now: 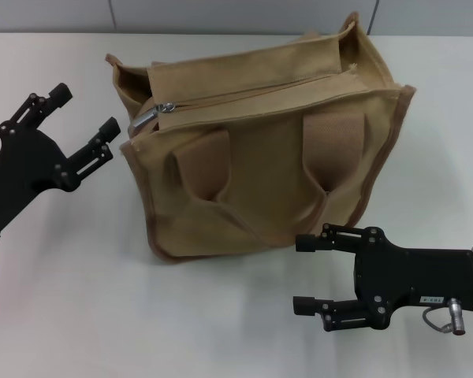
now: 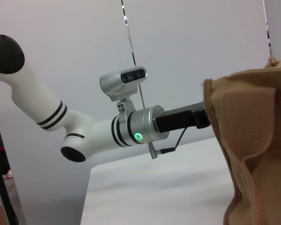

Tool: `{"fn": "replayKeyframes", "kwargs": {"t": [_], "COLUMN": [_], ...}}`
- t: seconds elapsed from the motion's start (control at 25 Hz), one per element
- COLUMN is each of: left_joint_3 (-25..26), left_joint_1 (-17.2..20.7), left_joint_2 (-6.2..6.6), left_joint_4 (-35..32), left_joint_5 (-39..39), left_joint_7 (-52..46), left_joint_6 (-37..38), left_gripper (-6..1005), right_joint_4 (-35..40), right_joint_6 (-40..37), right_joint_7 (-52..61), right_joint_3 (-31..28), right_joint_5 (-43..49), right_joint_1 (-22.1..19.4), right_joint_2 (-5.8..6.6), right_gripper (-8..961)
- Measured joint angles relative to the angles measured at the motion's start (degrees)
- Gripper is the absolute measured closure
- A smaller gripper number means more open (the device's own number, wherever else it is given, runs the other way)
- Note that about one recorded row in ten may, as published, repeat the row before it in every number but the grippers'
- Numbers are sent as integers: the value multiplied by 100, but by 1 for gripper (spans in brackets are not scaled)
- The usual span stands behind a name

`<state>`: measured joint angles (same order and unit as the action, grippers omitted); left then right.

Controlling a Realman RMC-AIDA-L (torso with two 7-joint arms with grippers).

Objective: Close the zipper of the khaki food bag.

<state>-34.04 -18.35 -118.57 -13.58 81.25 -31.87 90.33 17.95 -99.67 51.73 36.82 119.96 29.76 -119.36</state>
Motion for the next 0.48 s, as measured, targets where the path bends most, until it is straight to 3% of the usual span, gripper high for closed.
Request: {"fn": "replayKeyframes", "kwargs": {"t": [0.16, 0.32, 0.36, 0.44, 0.48], "left_joint_3": [-26, 6, -55, -55, -248], "left_joint_1": [-80, -34, -1, -1, -18], "left_joint_2": [-20, 23, 92, 92, 184], "left_joint_4": [328, 244, 105, 105, -29], "left_joint_5": [12, 10, 71, 71, 359], "left_joint_7": [617, 305, -131, -131, -606], "left_joint_6": [71, 215, 305, 305, 340], "left_gripper": [184, 185, 225, 305, 345], "right_joint_4": [-3, 0, 4, 5, 3], "right_joint_6": [0, 0, 1, 1, 1], "right_joint_7": [-1, 1, 5, 6, 6], "right_joint_3": [0, 0, 0, 0, 0], "right_joint_5": [0, 0, 0, 0, 0], "right_joint_1": [29, 41, 41, 40, 40], "right_joint_2": [0, 0, 3, 6, 7], "right_gripper": [181, 183, 184, 185, 186]}}
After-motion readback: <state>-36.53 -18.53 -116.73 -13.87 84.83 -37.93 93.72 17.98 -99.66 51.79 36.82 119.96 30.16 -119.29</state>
